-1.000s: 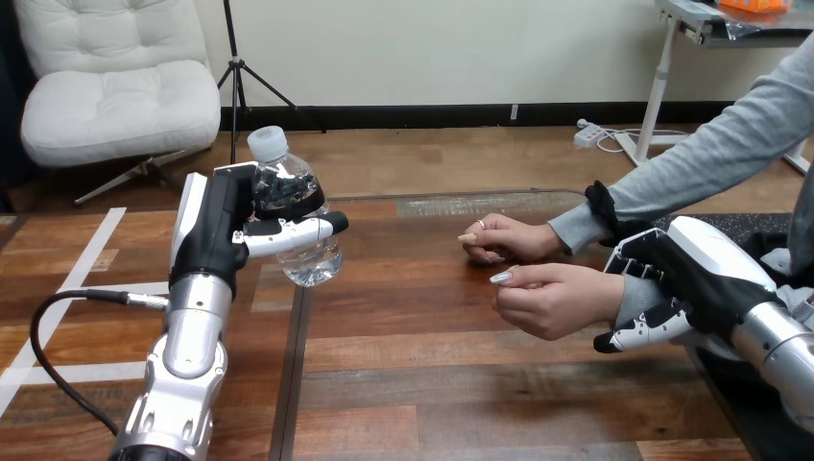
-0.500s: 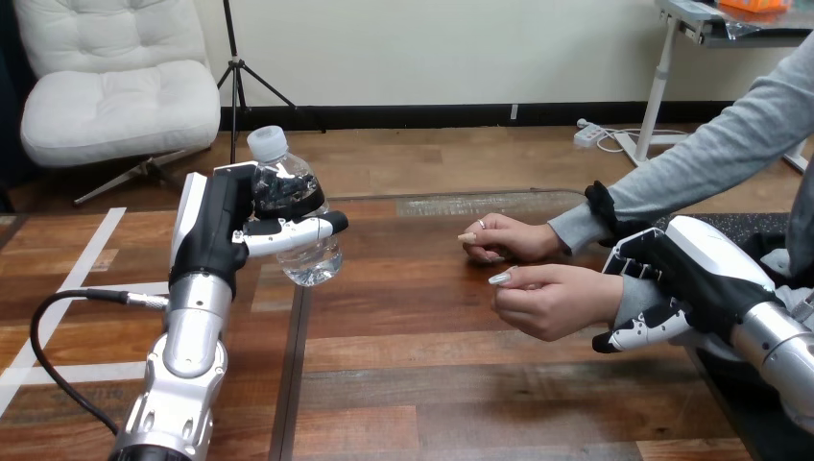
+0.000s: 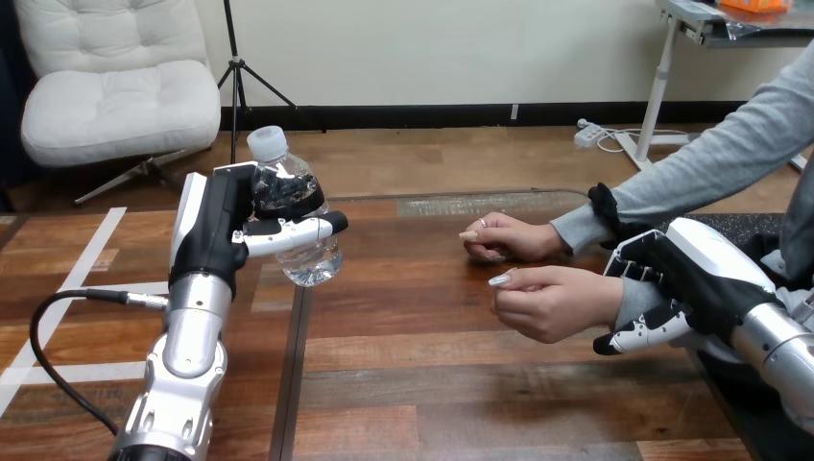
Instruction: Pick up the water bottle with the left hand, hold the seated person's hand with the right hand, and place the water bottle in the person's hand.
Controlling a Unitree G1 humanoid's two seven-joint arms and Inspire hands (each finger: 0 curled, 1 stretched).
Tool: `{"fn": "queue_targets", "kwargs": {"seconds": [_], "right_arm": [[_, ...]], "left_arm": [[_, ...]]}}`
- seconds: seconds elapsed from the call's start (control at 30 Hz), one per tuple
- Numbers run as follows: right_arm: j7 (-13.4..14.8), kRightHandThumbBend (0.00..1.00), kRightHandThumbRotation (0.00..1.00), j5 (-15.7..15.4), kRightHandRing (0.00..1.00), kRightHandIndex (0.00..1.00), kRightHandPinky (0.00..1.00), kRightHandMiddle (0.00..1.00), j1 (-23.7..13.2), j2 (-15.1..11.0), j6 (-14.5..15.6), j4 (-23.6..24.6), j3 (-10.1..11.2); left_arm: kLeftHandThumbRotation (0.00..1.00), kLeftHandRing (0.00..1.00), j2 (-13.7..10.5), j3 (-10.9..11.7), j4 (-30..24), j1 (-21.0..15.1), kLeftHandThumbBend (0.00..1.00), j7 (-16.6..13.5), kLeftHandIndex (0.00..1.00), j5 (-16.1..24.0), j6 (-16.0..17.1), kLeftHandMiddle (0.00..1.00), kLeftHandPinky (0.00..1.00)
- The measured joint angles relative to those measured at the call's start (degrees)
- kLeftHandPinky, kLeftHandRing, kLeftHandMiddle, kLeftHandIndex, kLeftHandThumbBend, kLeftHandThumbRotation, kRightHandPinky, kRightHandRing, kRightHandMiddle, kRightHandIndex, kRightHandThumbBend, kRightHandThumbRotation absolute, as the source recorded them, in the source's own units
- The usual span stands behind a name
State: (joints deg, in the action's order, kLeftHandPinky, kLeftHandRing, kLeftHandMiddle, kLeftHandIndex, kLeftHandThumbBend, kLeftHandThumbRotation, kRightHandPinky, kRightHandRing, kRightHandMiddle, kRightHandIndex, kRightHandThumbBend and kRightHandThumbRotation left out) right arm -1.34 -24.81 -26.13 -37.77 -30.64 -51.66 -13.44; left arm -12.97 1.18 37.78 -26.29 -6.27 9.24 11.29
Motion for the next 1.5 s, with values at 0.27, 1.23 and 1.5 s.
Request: {"fn": "queue_targets", "kwargs": {"seconds": [0.27, 1.23, 1.5], "right_arm": [[0.01, 0.87, 0.00, -0.01, 0.36, 0.42, 0.34, 0.41, 0.09, 0.00, -0.09, 0.00, 0.00], [0.04, 0.84, 0.00, -0.17, 0.37, 0.43, 0.35, 0.42, 0.09, 0.00, -0.68, 0.00, 0.00], [0.04, 0.83, 0.00, -0.19, 0.39, 0.44, 0.36, 0.43, 0.09, 0.00, -1.08, -0.02, 0.00]], "left_arm": [[0.00, 0.33, 0.00, 0.00, 0.00, 0.00, 0.75, 0.00, 0.38, 0.10, 0.00, 0.37, 0.26], [0.00, 0.34, 0.00, 0.00, 0.00, 0.00, 0.75, -0.01, 0.38, 0.37, 0.00, 0.38, 0.26], [0.00, 0.34, -0.01, 0.00, 0.00, 0.00, 0.75, -0.01, 0.38, 0.37, 0.00, 0.38, 0.27]]}}
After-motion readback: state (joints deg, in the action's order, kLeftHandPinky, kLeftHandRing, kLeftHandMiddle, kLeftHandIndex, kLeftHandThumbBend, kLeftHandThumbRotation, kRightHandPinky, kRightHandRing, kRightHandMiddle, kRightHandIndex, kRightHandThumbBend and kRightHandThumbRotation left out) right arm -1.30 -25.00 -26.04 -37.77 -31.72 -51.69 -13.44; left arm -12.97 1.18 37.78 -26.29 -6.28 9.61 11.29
